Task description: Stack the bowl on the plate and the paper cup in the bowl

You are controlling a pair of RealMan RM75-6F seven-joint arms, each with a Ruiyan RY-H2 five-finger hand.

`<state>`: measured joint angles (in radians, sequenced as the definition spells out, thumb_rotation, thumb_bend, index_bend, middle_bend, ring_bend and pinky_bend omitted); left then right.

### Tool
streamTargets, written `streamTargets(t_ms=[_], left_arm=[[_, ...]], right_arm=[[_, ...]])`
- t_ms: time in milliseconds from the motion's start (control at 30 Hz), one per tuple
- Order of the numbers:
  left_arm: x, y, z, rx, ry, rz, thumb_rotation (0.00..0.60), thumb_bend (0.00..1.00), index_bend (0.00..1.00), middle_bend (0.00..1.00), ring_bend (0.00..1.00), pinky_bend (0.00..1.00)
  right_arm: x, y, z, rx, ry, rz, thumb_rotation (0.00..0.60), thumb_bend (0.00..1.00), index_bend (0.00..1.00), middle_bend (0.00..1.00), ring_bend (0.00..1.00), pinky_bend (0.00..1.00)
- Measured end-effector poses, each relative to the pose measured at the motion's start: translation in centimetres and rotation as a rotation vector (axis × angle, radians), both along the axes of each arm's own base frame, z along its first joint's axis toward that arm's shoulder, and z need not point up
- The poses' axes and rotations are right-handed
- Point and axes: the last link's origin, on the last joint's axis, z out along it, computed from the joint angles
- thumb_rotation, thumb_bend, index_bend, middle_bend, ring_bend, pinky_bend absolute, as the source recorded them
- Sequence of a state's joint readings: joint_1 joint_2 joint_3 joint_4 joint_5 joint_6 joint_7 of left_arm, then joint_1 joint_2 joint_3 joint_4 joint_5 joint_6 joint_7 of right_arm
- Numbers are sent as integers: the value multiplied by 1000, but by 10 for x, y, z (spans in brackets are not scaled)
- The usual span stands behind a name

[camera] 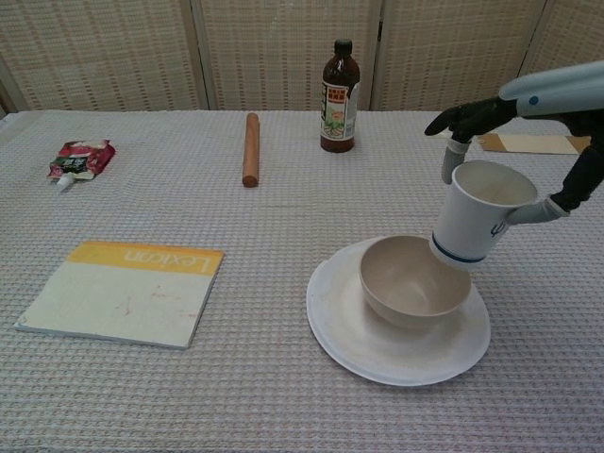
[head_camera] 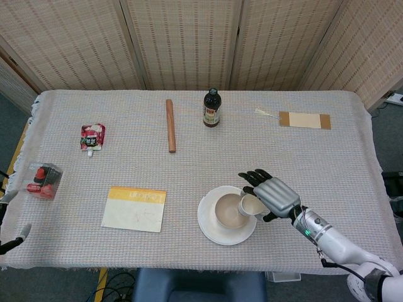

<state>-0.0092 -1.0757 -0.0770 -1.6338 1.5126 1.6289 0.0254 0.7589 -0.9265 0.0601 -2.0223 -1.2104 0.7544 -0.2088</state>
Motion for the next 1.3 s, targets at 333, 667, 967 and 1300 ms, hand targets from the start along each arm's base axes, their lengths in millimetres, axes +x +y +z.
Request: streamTargets(t_ms=[333,667,967,1300], left_arm=[[0,-3,5,14,-11,-4,600,297,177,0,12,241],[0,-4,6,16,-15,-6,600,297,177,0,12,241],[0,-5,9,23,-19,-7,600,297,177,0,12,241],[0,-5,10,29,-20,-8,600,297,176,0,12,241]], right_arm=[[9,-6,-38,27,48,29,600,285,326,0,0,0],[10,-10,-58,41,65,29,600,284,326,0,0,0],[9,-14,-71,55,80,23,600,261,326,0,0,0],[5,-15,-76,73,100,8,600,207,205,0,0,0]])
